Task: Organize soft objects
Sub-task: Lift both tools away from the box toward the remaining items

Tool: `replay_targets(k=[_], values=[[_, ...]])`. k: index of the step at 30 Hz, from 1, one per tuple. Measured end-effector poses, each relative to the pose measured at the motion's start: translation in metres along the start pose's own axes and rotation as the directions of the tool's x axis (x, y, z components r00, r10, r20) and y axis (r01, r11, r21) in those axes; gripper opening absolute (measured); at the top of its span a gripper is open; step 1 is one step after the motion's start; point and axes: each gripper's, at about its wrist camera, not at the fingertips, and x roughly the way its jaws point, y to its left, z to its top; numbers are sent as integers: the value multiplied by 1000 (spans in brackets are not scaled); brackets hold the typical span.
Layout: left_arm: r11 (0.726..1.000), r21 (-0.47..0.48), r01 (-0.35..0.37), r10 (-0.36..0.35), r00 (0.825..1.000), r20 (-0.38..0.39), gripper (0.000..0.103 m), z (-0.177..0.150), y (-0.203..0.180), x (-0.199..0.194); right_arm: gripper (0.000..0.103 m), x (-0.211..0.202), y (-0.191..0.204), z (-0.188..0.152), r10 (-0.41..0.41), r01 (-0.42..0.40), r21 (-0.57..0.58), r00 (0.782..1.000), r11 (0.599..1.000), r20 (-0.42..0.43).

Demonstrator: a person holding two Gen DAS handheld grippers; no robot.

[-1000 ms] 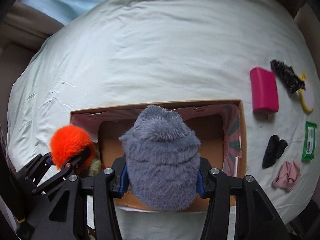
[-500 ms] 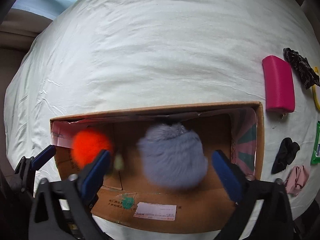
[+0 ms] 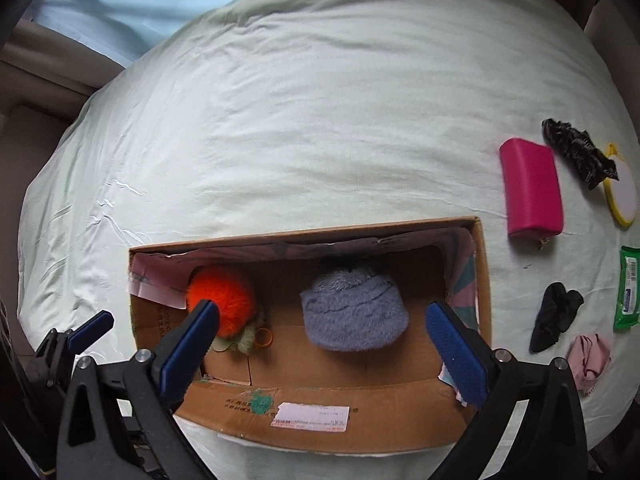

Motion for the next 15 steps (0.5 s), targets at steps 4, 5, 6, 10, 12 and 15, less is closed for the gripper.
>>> replay_targets(k=[4, 5, 6, 10, 12, 15], values=[[1000, -12, -7, 7, 999, 47, 103, -6, 1, -29, 102, -25, 9, -9, -7, 8, -42, 1000, 999, 26], [1000, -15, -8, 9, 998, 60, 103, -8, 1, -36, 102, -34, 12, -12, -13, 15, -55, 999, 998, 39], [1000, -20, -12, 13, 997, 75, 103, -10, 2, -44, 102, -44, 15, -15, -18, 22, -65, 998, 998, 60], [998, -53, -20, 27, 991, 133, 103, -22, 7, -79, 102, -90, 23, -31, -5, 19, -75, 985, 997, 173], [997, -71, -15, 27, 985, 168, 103, -30, 12, -99, 103, -113, 25, -39, -10, 30, -86, 975, 996, 224], [996, -87, -29, 48, 974, 223, 103, -44, 16, -133, 103, -152, 31, -53, -3, 37, -107, 953, 994, 302]])
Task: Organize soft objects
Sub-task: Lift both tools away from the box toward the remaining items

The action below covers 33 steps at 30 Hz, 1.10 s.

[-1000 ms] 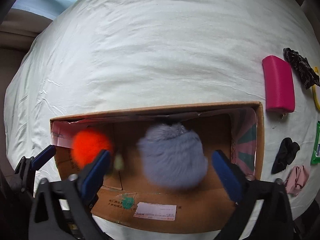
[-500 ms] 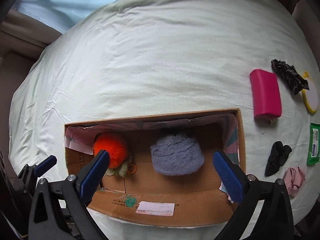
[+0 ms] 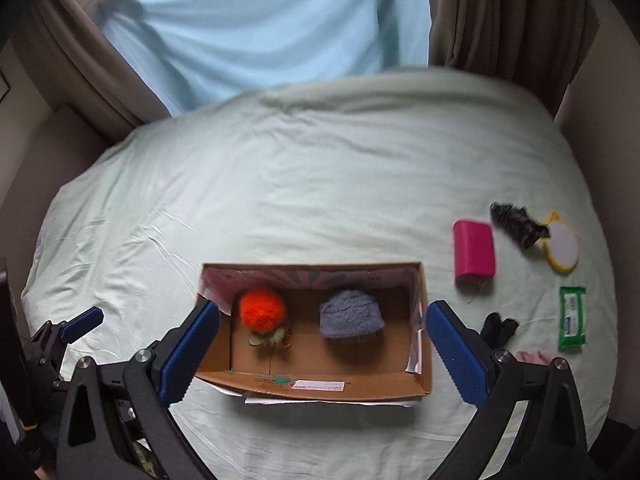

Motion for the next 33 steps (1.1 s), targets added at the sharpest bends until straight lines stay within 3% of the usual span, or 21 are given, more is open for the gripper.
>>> replay_targets(k=[10, 18, 24, 33], values=[[998, -61, 7, 3, 987, 162, 103, -19, 14, -112, 103, -114, 14, -28, -87, 102, -77, 981, 992, 172], [998, -51, -31, 43, 967, 252, 103, -46, 0, -166, 103, -176, -23, -61, -148, 143, 39, 949, 989, 277], [1000, -25, 4, 4, 956, 295, 103, -60, -32, -188, 103, -211, -62, -87, -228, 204, 105, 904, 973, 362], [998, 51, 49, -63, 940, 336, 103, -51, -113, -193, 103, -227, -132, -104, -262, 212, 170, 888, 962, 378]])
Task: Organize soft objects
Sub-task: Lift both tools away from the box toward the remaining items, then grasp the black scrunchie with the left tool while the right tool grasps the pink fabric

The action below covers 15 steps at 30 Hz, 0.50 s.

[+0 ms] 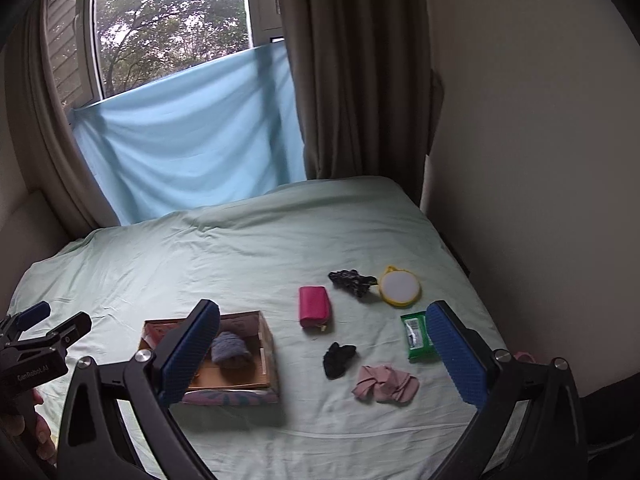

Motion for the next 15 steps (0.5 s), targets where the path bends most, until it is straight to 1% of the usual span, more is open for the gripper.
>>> replay_targets(k=[3, 5, 10, 15], values=[[999, 25, 24, -24, 1000, 7, 103, 1, -33, 13, 103, 11, -24, -5, -2, 2, 8, 1000, 1000, -5], [998, 45, 43, -43, 999, 3, 103, -1, -56, 26, 103, 24, -36, -11, -3, 3, 7, 1000, 1000, -22], [989, 121, 80, -79, 997, -13, 103, -15, -117, 77, 103, 68, -65, -39, 9, -9, -1, 997, 1000, -76], [976, 174, 135, -129, 991, -42, 103, -40, -158, 134, 103, 107, -88, -76, 12, -16, -35, 995, 999, -99]])
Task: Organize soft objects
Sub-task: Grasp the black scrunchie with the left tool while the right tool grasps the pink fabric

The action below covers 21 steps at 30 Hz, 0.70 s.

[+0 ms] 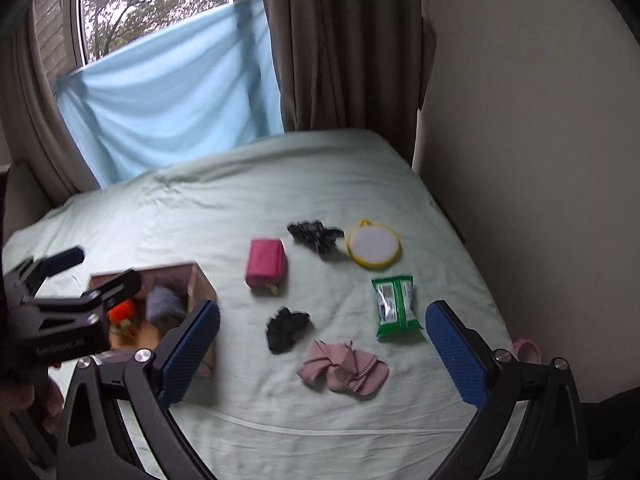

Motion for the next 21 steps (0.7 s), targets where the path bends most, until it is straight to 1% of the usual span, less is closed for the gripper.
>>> replay_targets(k=[2, 6, 10, 15, 19, 21], values=[[1000, 21, 13, -12, 1000, -21, 103, -7, -10, 23, 103, 16, -9, -16, 28, -28, -19, 1000, 999, 2], [997, 61, 51, -48, 998, -44, 103, -16, -34, 66, 103, 54, -20, -45, 45, -47, -95, 999, 994, -26], [993, 83, 82, -76, 994, -75, 103, -25, -54, 109, 103, 88, -32, -73, 75, -81, -119, 996, 990, -56], [989, 129, 73, -55, 989, -136, 102, -45, -80, 163, 103, 127, -37, -101, 107, -118, -149, 991, 982, -80], [987, 148, 62, -37, 985, -171, 100, -58, -91, 200, 103, 154, -36, -114, 134, -148, -180, 987, 973, -89], [987, 146, 63, -35, 982, -188, 96, -64, -94, 218, 103, 168, -35, -120, 141, -157, -197, 986, 968, -94]])
